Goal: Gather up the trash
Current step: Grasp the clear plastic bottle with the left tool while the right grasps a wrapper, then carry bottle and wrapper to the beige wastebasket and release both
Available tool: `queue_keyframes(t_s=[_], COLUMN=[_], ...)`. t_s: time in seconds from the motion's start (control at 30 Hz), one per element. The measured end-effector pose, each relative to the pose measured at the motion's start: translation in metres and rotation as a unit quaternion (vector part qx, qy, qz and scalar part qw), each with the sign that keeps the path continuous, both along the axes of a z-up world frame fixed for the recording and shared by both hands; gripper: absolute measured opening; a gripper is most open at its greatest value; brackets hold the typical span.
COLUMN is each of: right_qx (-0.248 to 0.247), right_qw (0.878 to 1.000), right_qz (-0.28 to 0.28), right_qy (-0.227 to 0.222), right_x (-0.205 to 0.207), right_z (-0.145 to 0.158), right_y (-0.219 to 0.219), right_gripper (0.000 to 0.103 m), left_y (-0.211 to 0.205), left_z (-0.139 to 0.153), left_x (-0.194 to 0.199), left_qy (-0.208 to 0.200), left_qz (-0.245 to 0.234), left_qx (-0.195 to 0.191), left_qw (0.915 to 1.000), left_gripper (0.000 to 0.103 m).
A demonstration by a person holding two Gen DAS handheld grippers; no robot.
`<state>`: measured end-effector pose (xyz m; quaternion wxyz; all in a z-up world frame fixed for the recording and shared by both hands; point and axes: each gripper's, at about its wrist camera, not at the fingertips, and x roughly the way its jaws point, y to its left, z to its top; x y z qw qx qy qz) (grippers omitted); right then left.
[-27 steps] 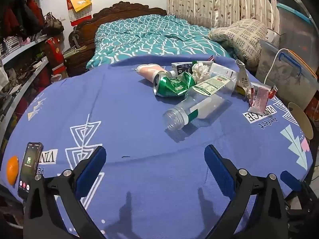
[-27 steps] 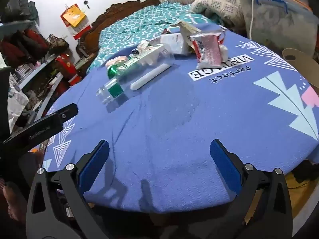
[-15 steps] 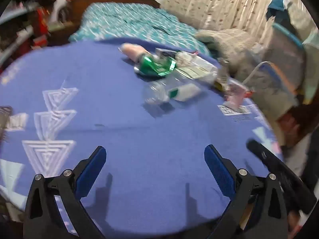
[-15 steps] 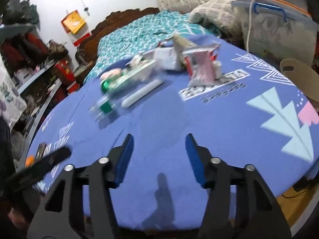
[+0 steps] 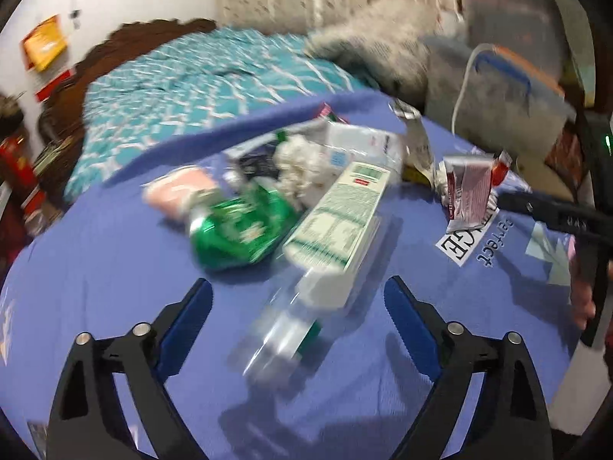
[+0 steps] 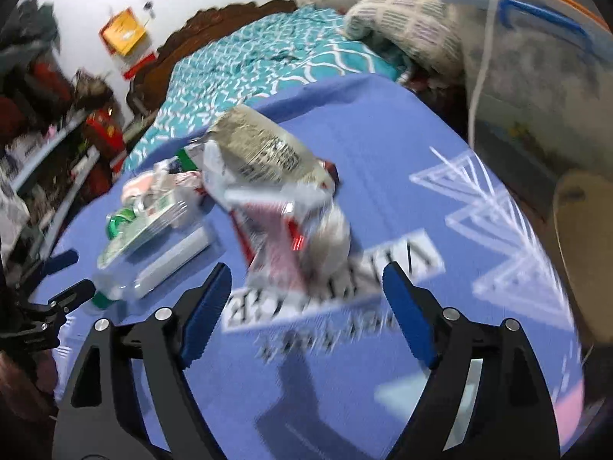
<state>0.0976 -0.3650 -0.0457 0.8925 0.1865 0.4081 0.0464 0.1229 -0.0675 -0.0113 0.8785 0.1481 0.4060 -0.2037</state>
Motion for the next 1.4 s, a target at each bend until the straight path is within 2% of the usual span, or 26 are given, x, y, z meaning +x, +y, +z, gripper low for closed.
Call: queue_keyframes(t_s=[0.03,0.1,0.13,0.17,0.23,0.27,0.37,0.5,0.6,0.73,0.9,1.03,1.13,1.2,1.3,1.33,1.37,1.4], right_qx=[-0.001,-0.007,-0.013,-0.013,-0.008,-0.004,0.018,0.04,0.052,0.058,0.045,0.029,0.024,0.016,0.041,0.046,0.049,0.047], right_qw=[1.0,1.0,0.999,0.999,0.997,0.997,0.995,0.994,0.994,0.995,0.981,0.962,0.955,0.954,0.954,0.954,0.953,0.95], right_qz=[0.01,0.029,0.037,0.051,0.077,0.082,0.091,0.075,0.029,-0.053,-0.168,-0.263,-0.293,-0.299,-0.296,-0.295,-0.299,-0.307], right_qy=[0.0,0.001,0.003,0.003,0.004,-0.001,-0.027,-0.07,-0.095,-0.068,-0.085,-0.066,-0.043,-0.026,-0.014,-0.012,-0.013,-0.016], right_x=[0.01,0.026,0.03,0.033,0.029,0.023,-0.012,-0.053,-0.07,-0.078,-0.122,-0.15,-0.155,-0.152,-0.147,-0.146,-0.146,-0.148], right_z=[-0.002,-0.005,-0.006,-0.007,-0.008,-0.007,0.004,0.021,0.026,0.007,0.0,-0.016,-0.032,-0.04,-0.056,-0.059,-0.062,-0.063], right_y=[-0.001,0.0,0.002,0.005,0.012,0.016,0.025,0.023,0.002,-0.049,-0.13,-0.2,-0.234,-0.242,-0.261,-0.262,-0.263,-0.262], right_gripper=[0.084,0.085,0.083,0.061,0.027,0.021,0.017,0.017,0.017,0.017,0.017,0.017,0.017,0.017,0.02,0.025,0.042,0.058], left_y=[-0.005,-0.021,-0.027,-0.031,-0.033,-0.033,-0.023,-0.01,-0.019,-0.055,-0.149,-0.245,-0.32,-0.362,-0.405,-0.414,-0.425,-0.432], left_z=[-0.004,-0.015,-0.021,-0.026,-0.028,-0.027,-0.024,-0.014,-0.004,0.007,0.022,0.022,0.017,0.01,-0.006,-0.011,-0.017,-0.02], left_x=[0.005,0.016,0.022,0.024,0.021,0.018,0.0,-0.029,-0.042,-0.048,-0.051,-0.049,-0.047,-0.042,-0.039,-0.038,-0.037,-0.037], left_qy=[0.005,0.024,0.035,0.032,0.022,0.02,0.021,0.03,0.051,0.063,0.05,0.059,0.062,0.068,0.077,0.076,0.074,0.07], left_qz=[-0.003,-0.011,-0.011,-0.008,-0.011,-0.012,-0.005,0.009,-0.014,-0.062,-0.15,-0.223,-0.271,-0.292,-0.3,-0.297,-0.294,-0.293], left_qx=[0.009,0.031,0.045,0.058,0.066,0.069,0.053,0.01,-0.029,-0.045,-0.035,-0.023,-0.01,-0.005,0.016,0.022,0.029,0.032], left_qw=[0.9999,0.9992,0.9983,0.9978,0.9975,0.9973,0.9984,0.9994,0.9982,0.995,0.9868,0.9727,0.9607,0.954,0.9507,0.9515,0.9525,0.953], left_gripper=[0.078,0.075,0.068,0.068,0.066,0.065,0.064,0.064,0.064,0.064,0.063,0.063,0.063,0.063,0.065,0.066,0.075,0.08])
